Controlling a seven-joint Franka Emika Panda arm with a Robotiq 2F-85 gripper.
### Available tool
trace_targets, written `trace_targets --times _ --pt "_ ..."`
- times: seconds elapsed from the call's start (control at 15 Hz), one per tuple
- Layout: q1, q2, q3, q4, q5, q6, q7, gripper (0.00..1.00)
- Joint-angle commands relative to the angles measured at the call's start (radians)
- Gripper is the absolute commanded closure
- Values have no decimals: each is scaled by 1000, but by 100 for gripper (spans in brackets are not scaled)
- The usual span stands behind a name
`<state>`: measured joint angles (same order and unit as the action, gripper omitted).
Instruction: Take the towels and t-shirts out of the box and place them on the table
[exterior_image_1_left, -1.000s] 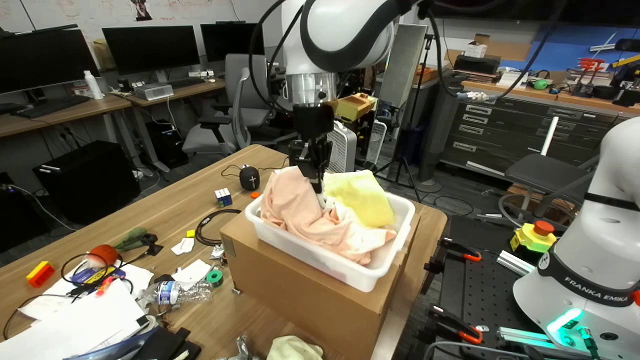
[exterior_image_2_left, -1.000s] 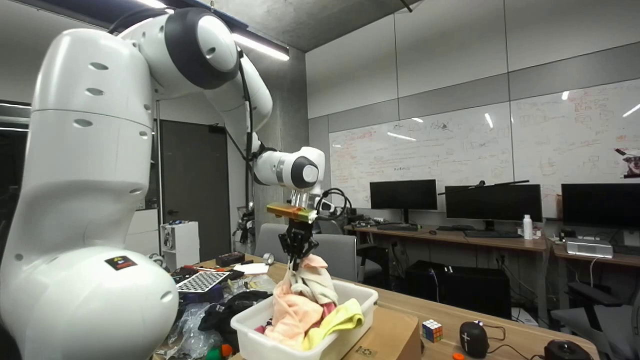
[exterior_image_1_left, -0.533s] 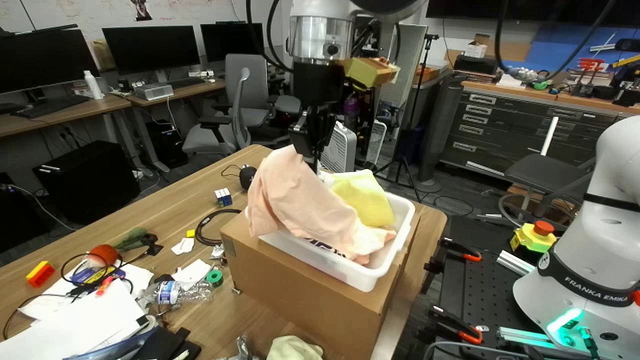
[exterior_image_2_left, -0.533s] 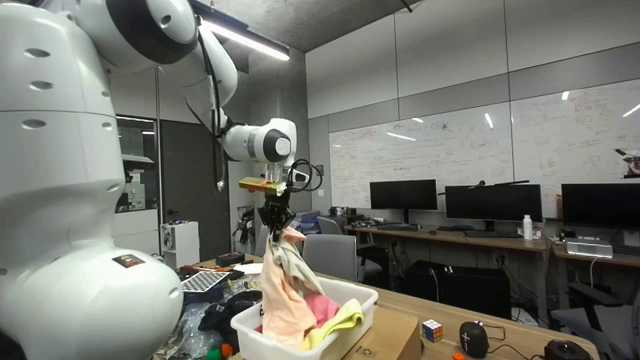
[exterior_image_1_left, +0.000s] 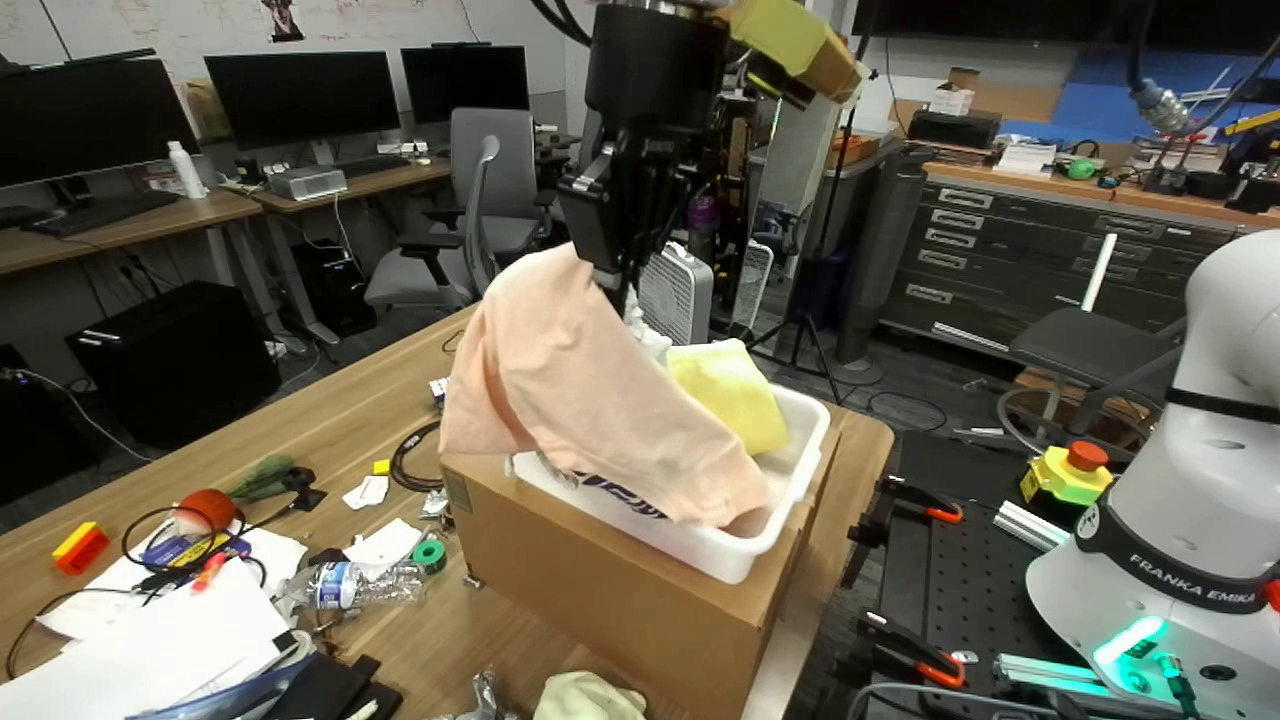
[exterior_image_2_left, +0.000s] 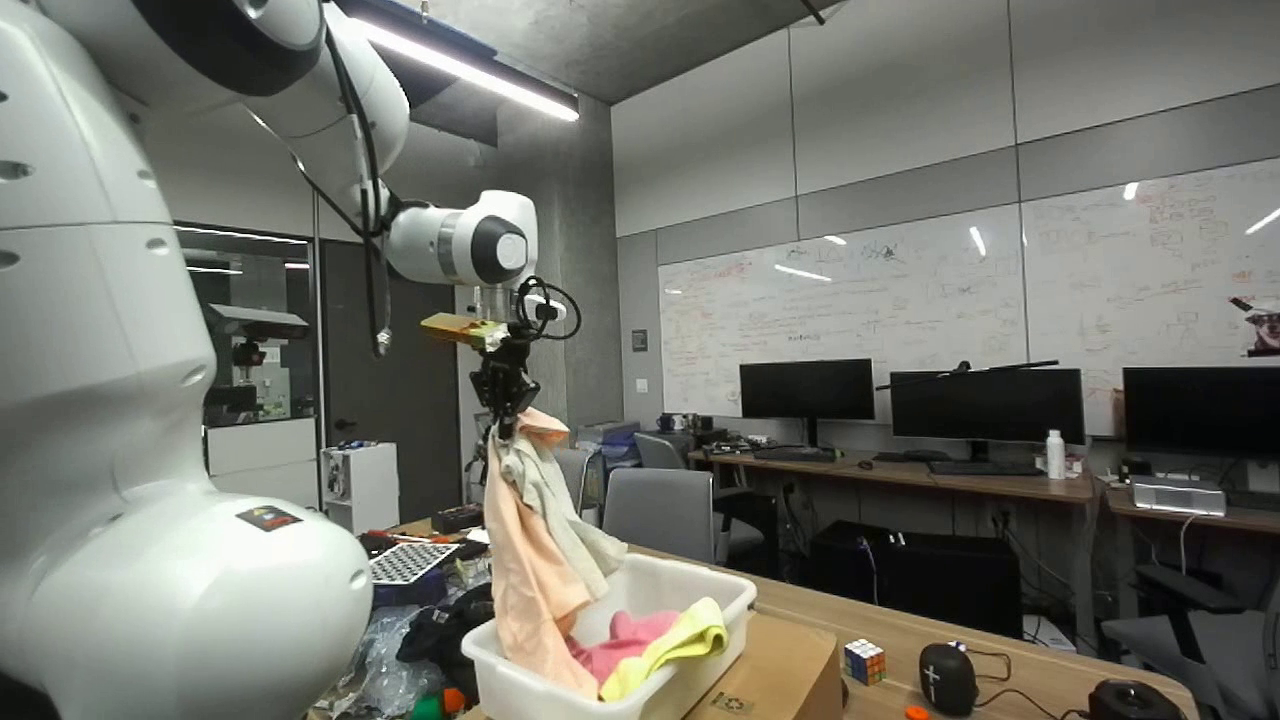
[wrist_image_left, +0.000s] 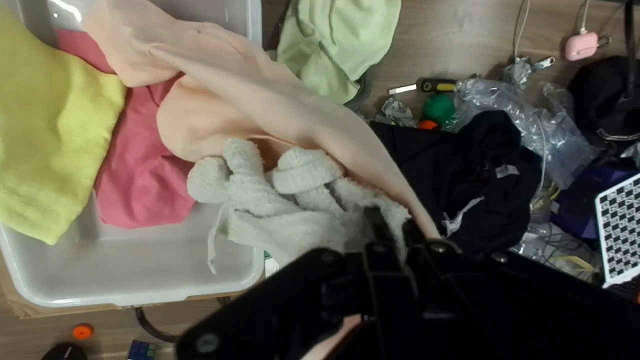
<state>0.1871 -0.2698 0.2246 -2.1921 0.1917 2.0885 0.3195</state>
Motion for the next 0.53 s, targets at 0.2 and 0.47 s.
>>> trace_targets --times 0.2,0.47 --pt "43 -70 56 18 72 -30 109 94" --pt "83 -66 99 13 142 -58 145 94"
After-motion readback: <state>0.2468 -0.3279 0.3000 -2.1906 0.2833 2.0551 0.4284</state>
